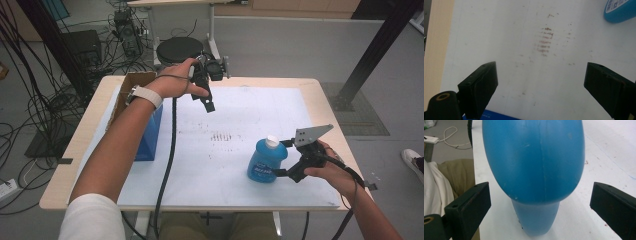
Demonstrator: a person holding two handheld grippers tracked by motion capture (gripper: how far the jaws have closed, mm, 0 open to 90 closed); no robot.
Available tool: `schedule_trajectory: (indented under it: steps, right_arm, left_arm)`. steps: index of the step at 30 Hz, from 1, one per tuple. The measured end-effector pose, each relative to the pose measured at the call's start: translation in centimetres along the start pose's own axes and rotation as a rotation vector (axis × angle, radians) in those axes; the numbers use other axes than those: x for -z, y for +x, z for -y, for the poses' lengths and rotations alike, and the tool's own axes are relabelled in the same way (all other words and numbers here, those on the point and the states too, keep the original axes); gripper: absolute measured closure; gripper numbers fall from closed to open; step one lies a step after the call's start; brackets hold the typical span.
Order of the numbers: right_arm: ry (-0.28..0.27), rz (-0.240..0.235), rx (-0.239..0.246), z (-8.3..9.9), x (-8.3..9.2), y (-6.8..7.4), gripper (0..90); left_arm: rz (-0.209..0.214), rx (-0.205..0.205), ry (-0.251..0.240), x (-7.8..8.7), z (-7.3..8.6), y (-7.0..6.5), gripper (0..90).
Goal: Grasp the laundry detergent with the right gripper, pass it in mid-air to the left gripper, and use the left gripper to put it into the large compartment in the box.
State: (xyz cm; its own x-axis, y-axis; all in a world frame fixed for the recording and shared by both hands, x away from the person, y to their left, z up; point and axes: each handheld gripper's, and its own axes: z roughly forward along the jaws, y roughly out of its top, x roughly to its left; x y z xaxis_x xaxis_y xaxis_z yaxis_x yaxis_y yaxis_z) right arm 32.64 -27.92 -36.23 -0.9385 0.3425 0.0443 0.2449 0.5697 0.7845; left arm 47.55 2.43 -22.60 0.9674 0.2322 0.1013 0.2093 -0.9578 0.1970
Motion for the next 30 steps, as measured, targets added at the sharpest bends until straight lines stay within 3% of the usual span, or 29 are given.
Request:
schedule_trajectory:
  steps: [30]
  right_arm:
    - [0.002, 0.005, 0.002, 0.22, -0.3, -0.05, 2.6]
  left_arm:
    - [0.0, 0.003, -0.001, -0.12, 0.09, 0.05, 12.3]
